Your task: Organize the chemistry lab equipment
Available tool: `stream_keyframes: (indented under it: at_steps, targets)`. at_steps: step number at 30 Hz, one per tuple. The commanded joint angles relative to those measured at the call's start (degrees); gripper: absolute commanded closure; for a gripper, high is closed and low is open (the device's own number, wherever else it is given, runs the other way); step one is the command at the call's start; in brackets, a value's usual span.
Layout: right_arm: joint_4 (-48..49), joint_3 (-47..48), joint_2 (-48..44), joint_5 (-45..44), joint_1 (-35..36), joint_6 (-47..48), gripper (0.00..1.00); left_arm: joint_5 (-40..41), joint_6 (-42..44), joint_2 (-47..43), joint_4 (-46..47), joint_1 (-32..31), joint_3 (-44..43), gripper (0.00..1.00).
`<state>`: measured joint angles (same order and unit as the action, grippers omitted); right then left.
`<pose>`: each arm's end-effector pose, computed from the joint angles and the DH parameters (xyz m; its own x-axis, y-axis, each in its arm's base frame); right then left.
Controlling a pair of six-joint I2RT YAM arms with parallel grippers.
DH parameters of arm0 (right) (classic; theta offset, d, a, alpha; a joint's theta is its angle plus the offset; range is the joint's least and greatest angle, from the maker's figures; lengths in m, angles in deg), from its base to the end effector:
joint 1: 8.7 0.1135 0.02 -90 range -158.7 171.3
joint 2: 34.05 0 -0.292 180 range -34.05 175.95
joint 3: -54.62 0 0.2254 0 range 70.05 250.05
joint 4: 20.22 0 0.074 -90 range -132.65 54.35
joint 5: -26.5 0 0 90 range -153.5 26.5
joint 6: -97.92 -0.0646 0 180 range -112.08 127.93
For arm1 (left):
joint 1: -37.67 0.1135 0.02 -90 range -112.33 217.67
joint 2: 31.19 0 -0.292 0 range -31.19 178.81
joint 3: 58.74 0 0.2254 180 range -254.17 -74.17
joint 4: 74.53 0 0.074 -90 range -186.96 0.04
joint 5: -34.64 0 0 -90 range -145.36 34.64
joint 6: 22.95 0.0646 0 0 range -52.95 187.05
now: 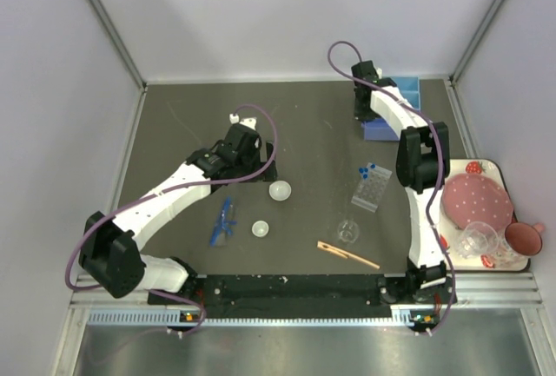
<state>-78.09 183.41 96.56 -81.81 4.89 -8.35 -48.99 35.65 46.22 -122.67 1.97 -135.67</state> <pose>0.4943 0.0986 0.2112 -0.8249 0.0742 -0.5605 0.1689 0.9784 -0.1190 0.2260 -0.1535 0.2929 -0.7912 -0.0691 -0.6076 0.1267 0.9535 -0.2734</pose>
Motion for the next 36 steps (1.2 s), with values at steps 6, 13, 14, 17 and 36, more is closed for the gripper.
stream_keyframes:
  at_steps: [6,13,14,17,36]
  targets:
    - [2.18,0.99,-0.43,5.47,0.82,3.87,1.0,2.86,0.72,-1.47,-1.39,0.2,-1.08,0.01]
    - [5.43,-2.79,-2.72,16.98,4.08,12.82,1.0,5.05,2.56,-2.26,-6.57,0.2,-4.68,0.01]
    - [5.61,-3.32,-2.99,18.03,4.69,13.98,1.0,5.4,2.83,-2.96,-7.45,0.2,-4.95,0.01]
    - [6.05,-4.63,-4.13,24.09,6.71,16.97,1.0,6.63,3.36,-4.8,-8.51,0.2,-5.74,0.01]
    - [9.21,-32.84,-25.57,29.74,20.95,22.52,1.0,8.22,7.58,-12.54,-9.57,0.2,-5.31,0.01]
